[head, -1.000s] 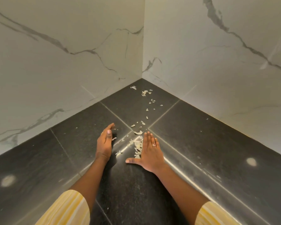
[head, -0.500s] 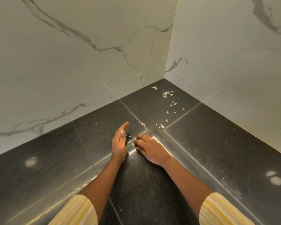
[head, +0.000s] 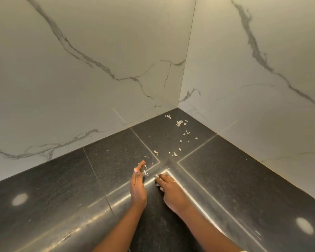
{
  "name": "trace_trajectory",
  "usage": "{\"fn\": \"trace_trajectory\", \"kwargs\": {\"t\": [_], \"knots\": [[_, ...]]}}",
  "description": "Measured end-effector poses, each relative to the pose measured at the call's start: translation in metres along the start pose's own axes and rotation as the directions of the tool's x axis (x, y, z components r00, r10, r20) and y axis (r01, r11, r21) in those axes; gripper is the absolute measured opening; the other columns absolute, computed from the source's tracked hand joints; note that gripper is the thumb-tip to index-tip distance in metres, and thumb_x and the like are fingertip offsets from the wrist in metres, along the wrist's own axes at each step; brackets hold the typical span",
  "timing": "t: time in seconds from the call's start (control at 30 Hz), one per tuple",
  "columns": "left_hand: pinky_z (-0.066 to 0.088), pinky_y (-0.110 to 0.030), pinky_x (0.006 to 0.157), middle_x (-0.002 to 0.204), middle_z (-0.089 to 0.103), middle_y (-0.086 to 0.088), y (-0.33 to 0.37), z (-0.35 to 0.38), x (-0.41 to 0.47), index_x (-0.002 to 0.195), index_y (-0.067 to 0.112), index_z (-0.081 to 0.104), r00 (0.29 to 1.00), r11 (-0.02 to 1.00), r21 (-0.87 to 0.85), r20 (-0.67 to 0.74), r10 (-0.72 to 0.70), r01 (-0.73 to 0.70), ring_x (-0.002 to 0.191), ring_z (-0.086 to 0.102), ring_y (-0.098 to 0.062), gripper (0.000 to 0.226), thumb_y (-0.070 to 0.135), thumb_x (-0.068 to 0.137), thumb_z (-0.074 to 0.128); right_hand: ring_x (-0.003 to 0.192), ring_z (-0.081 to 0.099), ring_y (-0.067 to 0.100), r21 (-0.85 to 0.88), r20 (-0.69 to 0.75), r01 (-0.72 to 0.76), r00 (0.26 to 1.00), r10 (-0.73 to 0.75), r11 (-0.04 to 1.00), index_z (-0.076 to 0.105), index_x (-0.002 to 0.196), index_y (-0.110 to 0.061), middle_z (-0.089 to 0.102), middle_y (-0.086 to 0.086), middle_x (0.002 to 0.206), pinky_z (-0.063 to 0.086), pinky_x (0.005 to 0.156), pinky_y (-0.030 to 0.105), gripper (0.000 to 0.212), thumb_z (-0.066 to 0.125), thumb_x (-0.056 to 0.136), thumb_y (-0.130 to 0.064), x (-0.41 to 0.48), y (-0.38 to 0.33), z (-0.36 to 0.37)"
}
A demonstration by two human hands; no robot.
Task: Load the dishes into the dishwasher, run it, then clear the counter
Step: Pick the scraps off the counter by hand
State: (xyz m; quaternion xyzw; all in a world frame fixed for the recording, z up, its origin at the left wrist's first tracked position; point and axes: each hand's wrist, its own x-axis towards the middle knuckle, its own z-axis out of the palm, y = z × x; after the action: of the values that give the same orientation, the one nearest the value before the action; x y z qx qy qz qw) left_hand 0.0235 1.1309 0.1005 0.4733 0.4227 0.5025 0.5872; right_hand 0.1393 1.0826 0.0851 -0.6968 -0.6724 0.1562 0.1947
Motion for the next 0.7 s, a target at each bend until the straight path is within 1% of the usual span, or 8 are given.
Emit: {"fn": "trace_trajectory", "kwargs": {"t": [0.2,0.27,0.4,0.47,0.5,0.57,0.6,0.7], "knots": [[0.027,-0.026,0.107,0.136,0.049,-0.01,0.012,-0.002,-0.015,0.133,0.003,0.046,0.992,0.984,-0.143,-0.061,-0.112,0.102,0.131,0.041,-0.02,0.055,0.035,0.1,0.016,0.116,0.059,0.023,-0.094,-0.207,0.051,0.976,-0.07,0.994,0.062,0.12,-0.003,0.061,0.013,0.124,0.046,0.097,0.027,0.047,0.046,0.077,0.008,-0.017,-0.003,0.001],[0.027,-0.026,0.106,0.136,0.048,-0.01,0.016,-0.007,-0.016,0.134,0.003,0.044,0.983,0.969,-0.192,-0.06,-0.172,0.157,0.13,0.041,-0.02,0.055,0.037,0.1,0.016,0.119,0.056,0.024,-0.153,-0.183,0.046,0.98,-0.074,0.987,0.057,0.126,-0.005,0.056,0.01,0.132,0.042,0.1,0.027,0.047,0.043,0.083,0.006,-0.018,0.002,-0.006],[0.03,-0.028,0.105,0.132,0.052,-0.01,0.024,-0.01,-0.016,0.134,0.003,0.044,0.953,0.891,-0.372,-0.049,-0.3,0.261,0.124,0.046,-0.019,0.057,0.042,0.1,0.018,0.089,0.067,0.023,0.122,-0.277,-0.208,0.932,0.235,0.97,0.071,0.1,-0.005,0.071,0.012,0.1,0.04,0.076,0.022,0.032,0.05,0.081,0.011,-0.005,0.018,-0.023],[0.033,-0.03,0.105,0.129,0.055,-0.011,0.026,-0.006,-0.016,0.13,0.003,0.048,0.928,0.829,-0.454,-0.015,-0.373,0.327,0.121,0.049,-0.02,0.055,0.041,0.101,0.022,0.074,0.064,0.018,0.518,-0.251,-0.362,0.802,0.542,0.775,0.073,0.088,-0.006,0.072,0.012,0.089,0.043,0.066,0.02,0.019,0.06,0.082,0.006,0.002,0.018,-0.033],[0.035,-0.03,0.103,0.128,0.056,-0.012,0.027,-0.002,-0.015,0.129,0.003,0.049,0.911,0.796,-0.482,0.011,-0.412,0.365,0.12,0.05,-0.021,0.053,0.04,0.101,0.023,0.071,0.063,0.014,0.745,-0.133,-0.351,0.755,0.642,0.568,0.072,0.085,-0.005,0.072,0.012,0.088,0.046,0.065,0.021,0.015,0.062,0.082,0.005,0.004,0.017,-0.035],[0.036,-0.031,0.101,0.126,0.056,-0.012,0.028,0.007,-0.015,0.128,0.003,0.05,0.869,0.717,-0.535,0.071,-0.49,0.448,0.121,0.049,-0.023,0.051,0.037,0.102,0.023,0.066,0.066,0.011,0.969,0.111,-0.226,0.76,0.641,0.1,0.066,0.082,0.0,0.071,0.012,0.082,0.054,0.063,0.021,0.014,0.058,0.083,0.011,0.007,0.013,-0.038],[0.035,-0.032,0.101,0.126,0.056,-0.012,0.028,0.012,-0.015,0.128,0.003,0.05,0.846,0.675,-0.558,0.098,-0.524,0.483,0.123,0.048,-0.023,0.051,0.037,0.102,0.023,0.066,0.068,0.011,0.983,0.16,-0.184,0.782,0.602,-0.022,0.064,0.082,0.002,0.071,0.012,0.078,0.056,0.064,0.02,0.014,0.055,0.083,0.013,0.006,0.007,-0.039],[0.041,-0.031,0.092,0.116,0.058,-0.012,0.028,0.026,-0.013,0.125,0.003,0.051,0.802,0.568,-0.638,0.137,-0.581,0.52,0.112,0.054,-0.024,0.047,0.035,0.102,0.026,0.07,0.068,0.017,0.979,0.186,-0.199,0.836,0.516,-0.029,0.062,0.085,0.005,0.069,0.013,0.077,0.056,0.066,0.024,0.012,0.053,0.084,0.013,0.002,-0.018,-0.038]]}}
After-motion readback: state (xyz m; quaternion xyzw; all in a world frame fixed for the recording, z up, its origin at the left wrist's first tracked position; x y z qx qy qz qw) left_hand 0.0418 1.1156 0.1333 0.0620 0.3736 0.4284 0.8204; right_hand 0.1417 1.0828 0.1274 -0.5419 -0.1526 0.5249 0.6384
